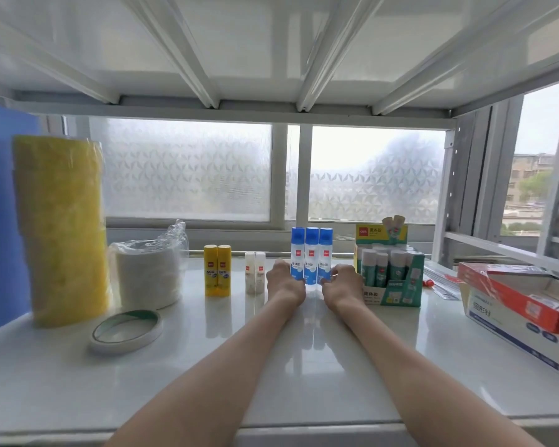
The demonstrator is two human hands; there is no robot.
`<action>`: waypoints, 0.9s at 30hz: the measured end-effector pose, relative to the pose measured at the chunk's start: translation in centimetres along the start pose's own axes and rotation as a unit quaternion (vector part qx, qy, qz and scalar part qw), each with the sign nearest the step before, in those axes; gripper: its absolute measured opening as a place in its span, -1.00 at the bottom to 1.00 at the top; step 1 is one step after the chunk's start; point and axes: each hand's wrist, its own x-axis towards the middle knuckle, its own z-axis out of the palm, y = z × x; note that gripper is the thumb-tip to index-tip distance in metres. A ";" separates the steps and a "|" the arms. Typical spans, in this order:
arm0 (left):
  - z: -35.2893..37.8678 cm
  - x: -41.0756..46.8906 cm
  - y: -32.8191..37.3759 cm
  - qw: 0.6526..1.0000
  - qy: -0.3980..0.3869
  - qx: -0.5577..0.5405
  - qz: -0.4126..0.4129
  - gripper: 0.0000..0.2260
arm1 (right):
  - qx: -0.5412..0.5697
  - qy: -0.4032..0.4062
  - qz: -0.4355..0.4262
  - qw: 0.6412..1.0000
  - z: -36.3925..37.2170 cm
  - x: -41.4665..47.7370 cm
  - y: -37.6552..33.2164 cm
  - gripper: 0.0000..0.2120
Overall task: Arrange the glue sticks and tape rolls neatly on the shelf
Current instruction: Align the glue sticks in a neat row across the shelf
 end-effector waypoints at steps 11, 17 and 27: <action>-2.1 -4.4 0.7 0.999 -0.010 0.048 -0.022 -0.60 | -0.069 0.187 -0.043 0.979 -3.8 -5.2 -0.1 -0.81; -3.2 -6.6 0.4 0.999 -0.020 0.039 0.004 -0.68 | -0.054 0.210 0.126 0.968 -8.6 -3.8 3.3 -0.23; -3.8 -7.4 0.7 0.999 -0.038 0.030 0.005 -0.67 | -0.047 0.093 0.141 0.984 -8.1 -2.0 4.6 -0.43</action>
